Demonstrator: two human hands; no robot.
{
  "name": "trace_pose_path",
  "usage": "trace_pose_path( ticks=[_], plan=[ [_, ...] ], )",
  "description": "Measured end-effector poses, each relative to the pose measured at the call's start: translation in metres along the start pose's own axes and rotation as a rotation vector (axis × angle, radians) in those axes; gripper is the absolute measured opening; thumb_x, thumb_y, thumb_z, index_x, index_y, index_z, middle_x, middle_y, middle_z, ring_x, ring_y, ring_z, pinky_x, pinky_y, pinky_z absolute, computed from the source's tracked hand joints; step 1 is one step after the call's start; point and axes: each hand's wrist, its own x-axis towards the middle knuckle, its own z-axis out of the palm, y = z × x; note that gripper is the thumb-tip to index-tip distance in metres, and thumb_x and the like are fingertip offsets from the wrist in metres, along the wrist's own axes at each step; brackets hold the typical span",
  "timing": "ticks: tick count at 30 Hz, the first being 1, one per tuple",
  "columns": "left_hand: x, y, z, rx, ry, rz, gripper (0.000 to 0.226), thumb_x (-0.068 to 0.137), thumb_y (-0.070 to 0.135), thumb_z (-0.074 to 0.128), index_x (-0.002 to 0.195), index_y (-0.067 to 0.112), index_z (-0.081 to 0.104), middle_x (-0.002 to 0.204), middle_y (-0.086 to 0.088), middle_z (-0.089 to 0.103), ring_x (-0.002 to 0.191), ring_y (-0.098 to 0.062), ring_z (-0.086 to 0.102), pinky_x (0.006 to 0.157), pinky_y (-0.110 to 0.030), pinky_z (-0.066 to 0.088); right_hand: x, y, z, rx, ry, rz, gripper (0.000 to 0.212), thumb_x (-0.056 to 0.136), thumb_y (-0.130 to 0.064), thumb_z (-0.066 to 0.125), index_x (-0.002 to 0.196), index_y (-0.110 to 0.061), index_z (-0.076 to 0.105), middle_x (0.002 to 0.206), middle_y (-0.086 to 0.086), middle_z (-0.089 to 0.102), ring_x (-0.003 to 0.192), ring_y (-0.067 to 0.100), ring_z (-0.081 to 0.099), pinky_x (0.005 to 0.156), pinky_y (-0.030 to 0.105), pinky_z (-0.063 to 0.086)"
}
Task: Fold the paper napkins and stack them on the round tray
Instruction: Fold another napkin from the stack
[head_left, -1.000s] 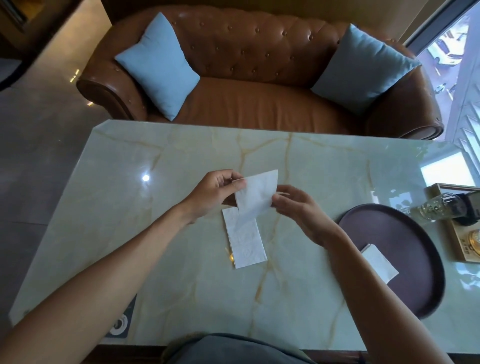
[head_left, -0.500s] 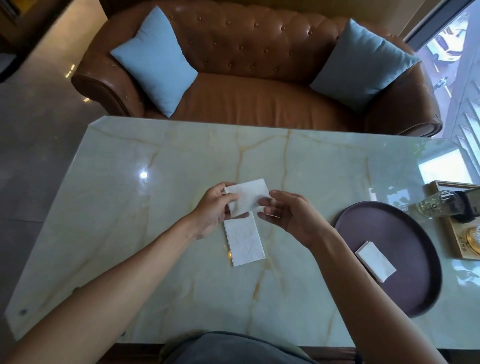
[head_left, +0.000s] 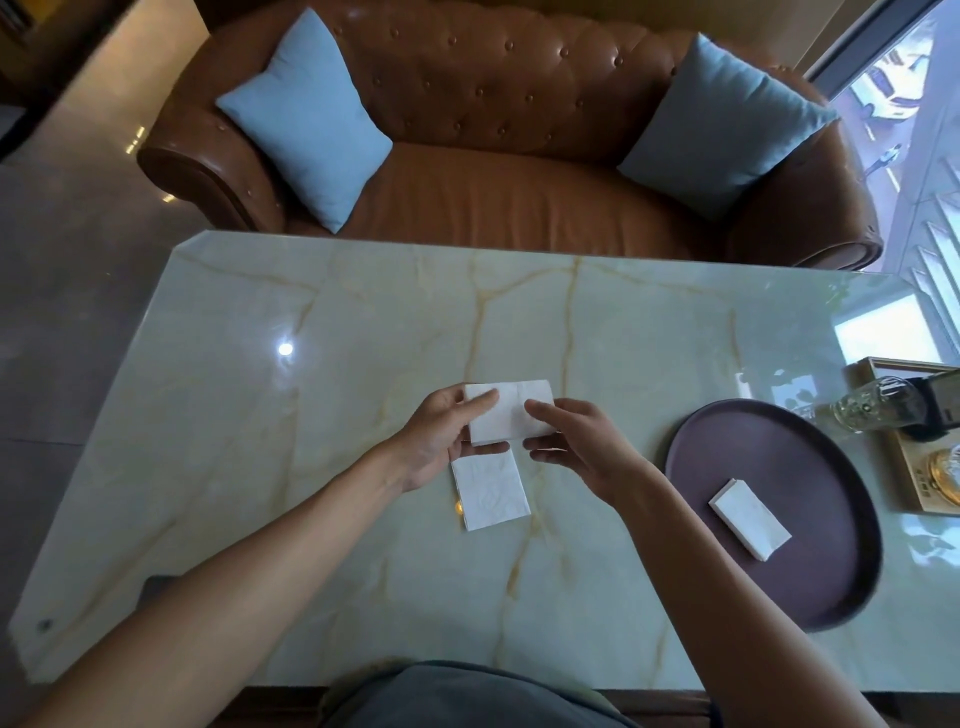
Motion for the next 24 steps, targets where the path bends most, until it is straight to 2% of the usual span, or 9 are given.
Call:
trace_pose_path(
  ticks=[3, 7, 10, 13, 15, 17, 19, 22, 24],
  plan=[
    [0.003, -0.004, 0.002, 0.148, 0.102, 0.083, 0.023, 0.099, 0.023, 0.064, 0.114, 0.005, 0.067, 0.108, -0.012, 0.07, 0.1, -0.026, 0.069, 0.078, -0.037, 0.062, -0.001, 0.001, 0.004, 0.066, 0.061, -0.061, 0.023, 0.098, -0.025, 0.067, 0.103, -0.003, 0.067, 0.082, 0.005, 0.062, 0.065, 0.018, 0.061, 0.071, 0.032, 0.056],
    [0.004, -0.003, 0.012, 0.273, 0.206, 0.156, 0.025, 0.1, 0.032, 0.061, 0.1, 0.008, 0.069, 0.092, -0.005, 0.065, 0.083, -0.021, 0.065, 0.063, -0.029, 0.057, -0.003, 0.003, 0.012, -0.048, 0.185, -0.22, 0.038, 0.101, -0.032, 0.061, 0.098, 0.005, 0.067, 0.076, 0.004, 0.056, 0.057, 0.016, 0.053, 0.061, 0.033, 0.051],
    [0.004, -0.005, 0.025, 0.426, 0.37, 0.257, 0.032, 0.101, 0.039, 0.055, 0.079, 0.015, 0.056, 0.079, -0.002, 0.058, 0.064, -0.02, 0.064, 0.048, -0.025, 0.046, -0.003, 0.004, 0.02, -0.174, 0.301, -0.324, 0.043, 0.103, -0.032, 0.056, 0.09, 0.009, 0.06, 0.066, 0.004, 0.051, 0.049, 0.011, 0.048, 0.051, 0.031, 0.045],
    [0.003, -0.01, 0.034, 0.509, 0.442, 0.312, 0.035, 0.103, 0.04, 0.05, 0.076, 0.019, 0.047, 0.075, 0.0, 0.055, 0.051, -0.023, 0.062, 0.039, -0.021, 0.039, -0.001, 0.009, 0.024, -0.273, 0.385, -0.38, 0.05, 0.1, -0.041, 0.054, 0.082, 0.006, 0.05, 0.063, 0.007, 0.046, 0.052, 0.018, 0.045, 0.051, 0.035, 0.039],
    [0.005, -0.015, 0.034, 0.585, 0.452, 0.343, 0.036, 0.103, 0.042, 0.049, 0.075, 0.02, 0.043, 0.073, 0.002, 0.054, 0.053, -0.024, 0.058, 0.04, -0.027, 0.043, 0.0, 0.014, 0.022, -0.325, 0.437, -0.41, 0.052, 0.098, -0.044, 0.052, 0.08, 0.004, 0.048, 0.062, 0.007, 0.045, 0.055, 0.021, 0.042, 0.053, 0.036, 0.035],
    [0.006, -0.019, 0.031, 0.646, 0.446, 0.393, 0.037, 0.103, 0.046, 0.047, 0.079, 0.018, 0.046, 0.071, 0.005, 0.055, 0.059, -0.026, 0.058, 0.049, -0.042, 0.053, 0.0, 0.021, 0.019, -0.331, 0.47, -0.416, 0.049, 0.1, -0.042, 0.052, 0.081, 0.003, 0.05, 0.061, 0.007, 0.046, 0.056, 0.023, 0.043, 0.055, 0.034, 0.035],
    [0.007, -0.022, 0.031, 0.687, 0.443, 0.442, 0.039, 0.103, 0.048, 0.047, 0.086, 0.013, 0.051, 0.07, 0.007, 0.057, 0.064, -0.024, 0.061, 0.059, -0.049, 0.055, -0.001, 0.027, 0.019, -0.309, 0.495, -0.412, 0.043, 0.102, -0.038, 0.054, 0.081, 0.0, 0.053, 0.062, 0.005, 0.049, 0.057, 0.022, 0.046, 0.055, 0.033, 0.036],
    [0.007, -0.023, 0.033, 0.711, 0.446, 0.5, 0.037, 0.104, 0.041, 0.049, 0.09, 0.008, 0.055, 0.07, 0.008, 0.056, 0.065, -0.014, 0.056, 0.063, -0.043, 0.05, -0.005, 0.034, 0.019, -0.265, 0.563, -0.389, 0.036, 0.101, -0.035, 0.056, 0.083, -0.004, 0.059, 0.059, 0.001, 0.053, 0.052, 0.02, 0.049, 0.051, 0.03, 0.037],
    [0.009, -0.022, 0.029, 0.688, 0.457, 0.499, 0.031, 0.104, 0.039, 0.05, 0.091, 0.012, 0.057, 0.072, 0.012, 0.056, 0.072, -0.018, 0.057, 0.064, -0.042, 0.055, -0.008, 0.036, 0.011, -0.159, 0.676, -0.335, 0.029, 0.102, -0.028, 0.057, 0.087, -0.005, 0.065, 0.057, 0.0, 0.053, 0.045, 0.017, 0.049, 0.045, 0.026, 0.038]
  ],
)
